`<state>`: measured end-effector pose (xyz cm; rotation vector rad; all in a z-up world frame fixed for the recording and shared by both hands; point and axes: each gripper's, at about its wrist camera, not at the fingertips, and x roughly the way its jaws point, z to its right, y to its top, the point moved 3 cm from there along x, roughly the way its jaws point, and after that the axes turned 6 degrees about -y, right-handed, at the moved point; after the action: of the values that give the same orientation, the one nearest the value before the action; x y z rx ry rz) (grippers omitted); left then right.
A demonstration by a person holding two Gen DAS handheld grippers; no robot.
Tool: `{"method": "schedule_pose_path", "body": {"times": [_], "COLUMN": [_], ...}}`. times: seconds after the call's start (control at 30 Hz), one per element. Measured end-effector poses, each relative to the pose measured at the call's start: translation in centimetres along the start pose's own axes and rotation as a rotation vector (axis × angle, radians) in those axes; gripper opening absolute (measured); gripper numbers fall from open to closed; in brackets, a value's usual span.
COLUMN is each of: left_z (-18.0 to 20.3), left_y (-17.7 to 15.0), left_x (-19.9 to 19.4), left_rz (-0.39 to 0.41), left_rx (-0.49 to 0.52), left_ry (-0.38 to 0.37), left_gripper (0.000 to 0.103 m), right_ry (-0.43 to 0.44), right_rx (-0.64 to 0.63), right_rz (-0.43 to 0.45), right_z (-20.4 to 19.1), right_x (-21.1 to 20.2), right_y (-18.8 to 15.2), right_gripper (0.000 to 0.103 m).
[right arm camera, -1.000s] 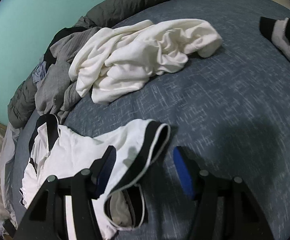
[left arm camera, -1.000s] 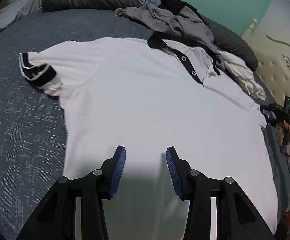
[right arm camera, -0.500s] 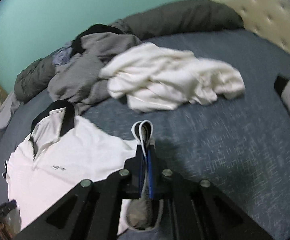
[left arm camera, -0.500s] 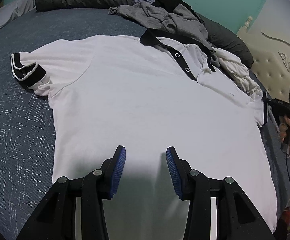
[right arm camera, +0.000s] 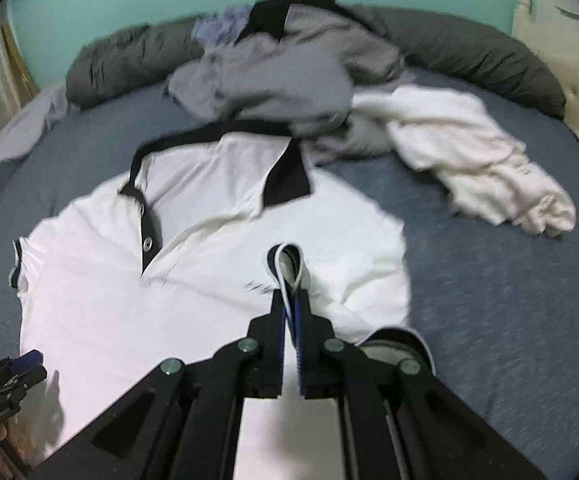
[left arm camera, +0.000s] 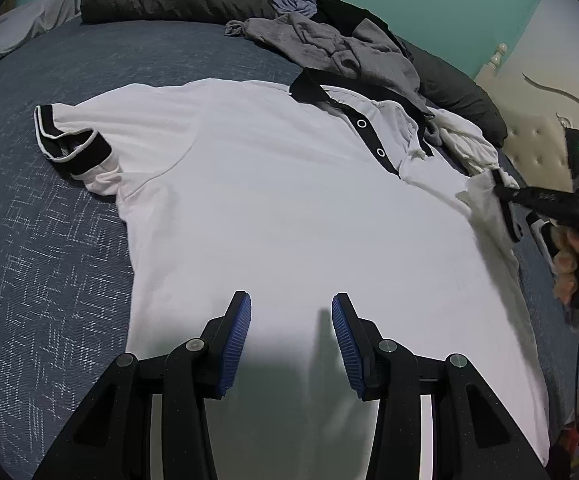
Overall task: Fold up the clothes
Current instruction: 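Grasp the black-trimmed sleeve edge with the right gripper, then fold the held sleeve over the shirt body with the right gripper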
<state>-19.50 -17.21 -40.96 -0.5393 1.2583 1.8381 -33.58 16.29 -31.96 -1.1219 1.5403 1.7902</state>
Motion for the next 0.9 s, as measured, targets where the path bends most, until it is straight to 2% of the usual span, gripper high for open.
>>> {"method": "schedule_pose_path", "body": {"times": [0.1,0.17,0.2,0.27,0.33,0.43,0.57,0.77,0.9], "left_z": [-0.5,-0.7,-0.7,-0.9,-1.0,-0.9,-0.6,-0.5,-0.6], "left_y": [0.0,0.1,0.1,0.2,0.3,0.3,0.2,0.2,0.3], "left_x": [-0.1,-0.2,-0.3,-0.5,-0.7,-0.7,-0.4,0.0,0.1], "left_rz": [-0.001,0.002,0.005,0.011,0.016,0.014,0.009,0.005,0.005], "left_rx": [-0.014,-0.019,-0.020,-0.024,-0.031,-0.030,-0.021,-0.018,-0.017], "left_ry": [-0.006,-0.010,-0.010,-0.013,-0.015,-0.017,-0.017,-0.013,-0.015], "left_gripper": [0.046,0.046,0.046,0.046,0.046,0.046,0.046,0.046,0.046], "right_ry": [0.027,0.067,0.094,0.148,0.138,0.126,0.097,0.114,0.127], "right_rx": [0.048,0.088,0.110,0.156,0.210,0.300,0.301,0.233,0.193], "right_rz": [-0.055,-0.055,-0.047,-0.004,0.066,0.117,0.064,-0.008,-0.095], "right_z": [-1.1,-0.9,-0.7,0.4,2.7,6.4,8.3,6.8,5.5], "right_x": [0.7,-0.3,-1.0,-2.9,-4.9,-6.1,-4.1,-0.6,1.7], "right_y": [-0.9,-1.3,-1.5,-1.5,-1.1,-1.1,-2.4,-5.4,-7.8], "right_gripper": [0.006,0.009,0.013,0.017,0.025,0.026,0.026,0.026,0.019]}}
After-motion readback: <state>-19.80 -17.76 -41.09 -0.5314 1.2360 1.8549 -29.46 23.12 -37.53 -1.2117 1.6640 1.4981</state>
